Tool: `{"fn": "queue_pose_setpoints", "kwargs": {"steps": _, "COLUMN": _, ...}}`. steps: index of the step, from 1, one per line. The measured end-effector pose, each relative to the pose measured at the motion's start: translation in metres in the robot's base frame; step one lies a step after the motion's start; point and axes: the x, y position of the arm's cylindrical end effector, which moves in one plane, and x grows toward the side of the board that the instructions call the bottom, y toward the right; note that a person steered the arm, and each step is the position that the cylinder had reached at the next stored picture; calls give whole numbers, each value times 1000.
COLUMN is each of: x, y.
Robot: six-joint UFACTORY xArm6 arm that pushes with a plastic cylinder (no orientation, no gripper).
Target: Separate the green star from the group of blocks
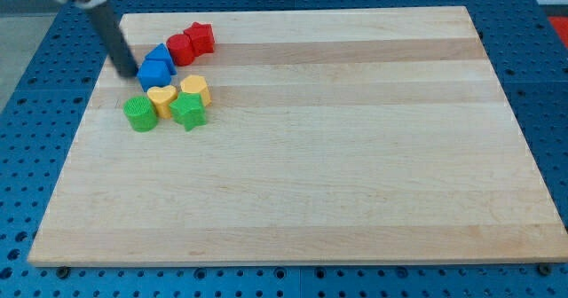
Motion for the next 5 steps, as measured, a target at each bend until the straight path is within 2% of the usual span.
{"fn": "queue_pose_setpoints", "kwargs": {"steps": 1, "x": -81, "y": 6}}
{"fn": "queue_pose_setpoints", "kwargs": {"steps": 2, "x": -76, "y": 78}}
{"fn": "queue_pose_setpoints", "kwargs": {"steps": 4, "x": -74, "y": 88}}
{"fn": "queue_pose_setpoints", "kwargs": {"steps": 5, "x": -44, "y": 85}}
